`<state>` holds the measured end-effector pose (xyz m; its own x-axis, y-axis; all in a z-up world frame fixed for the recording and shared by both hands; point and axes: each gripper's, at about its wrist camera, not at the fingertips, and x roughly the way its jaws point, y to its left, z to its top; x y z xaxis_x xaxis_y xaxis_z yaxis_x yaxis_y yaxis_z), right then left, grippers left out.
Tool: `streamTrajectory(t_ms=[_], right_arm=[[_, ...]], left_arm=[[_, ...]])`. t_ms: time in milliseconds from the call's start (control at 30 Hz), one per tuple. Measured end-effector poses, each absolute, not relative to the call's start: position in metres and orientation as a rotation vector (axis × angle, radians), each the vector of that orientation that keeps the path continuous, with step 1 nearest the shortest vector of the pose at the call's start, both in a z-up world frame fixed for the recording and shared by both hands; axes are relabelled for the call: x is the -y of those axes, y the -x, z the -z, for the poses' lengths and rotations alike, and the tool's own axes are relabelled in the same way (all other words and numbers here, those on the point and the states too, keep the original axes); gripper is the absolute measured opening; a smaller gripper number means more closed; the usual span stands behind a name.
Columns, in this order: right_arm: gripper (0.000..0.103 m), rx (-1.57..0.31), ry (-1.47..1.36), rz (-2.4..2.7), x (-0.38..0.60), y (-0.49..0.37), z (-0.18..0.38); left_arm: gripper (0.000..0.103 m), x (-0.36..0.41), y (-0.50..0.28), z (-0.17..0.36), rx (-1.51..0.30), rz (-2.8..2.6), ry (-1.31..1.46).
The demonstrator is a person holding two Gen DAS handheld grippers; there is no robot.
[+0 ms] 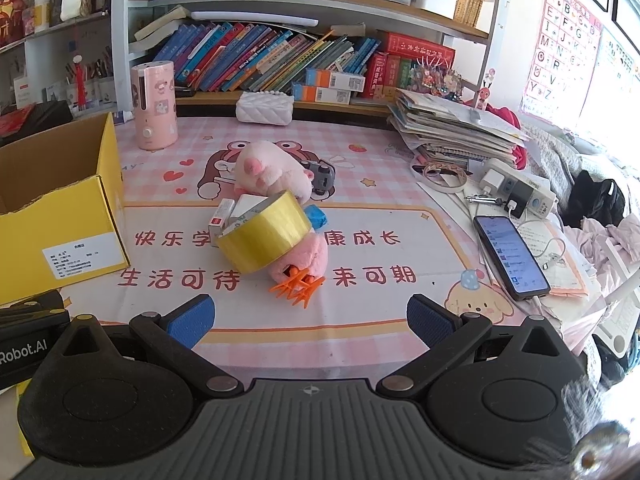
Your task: Organize objects
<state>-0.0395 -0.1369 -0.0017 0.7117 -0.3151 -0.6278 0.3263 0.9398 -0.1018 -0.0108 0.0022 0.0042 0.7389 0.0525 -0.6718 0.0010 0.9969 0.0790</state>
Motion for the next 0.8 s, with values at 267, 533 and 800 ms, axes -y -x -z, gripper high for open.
streamTrajectory(t_ms=[267,533,800], right_arm=[[0.103,-0.695,-0.021,0.347,0.1339,0.0399,0.0013],[0.103,-0.702,-0.025,0.341,0.1337,0.0405,0.0022],[0.103,-0.705,-0.027,0.339,0.1338,0.0394,0.0029]], left_arm=[[0.103,-0.0065,0.0120,-0.0043,-0.738,-0.030,-0.076],[0.103,-0.0093,0.0127,-0.0028,-0.742,-0.028,-0.076],[0.103,-0.0091,0.0125,-0.0026,-0.744,-0.029,-0.077]])
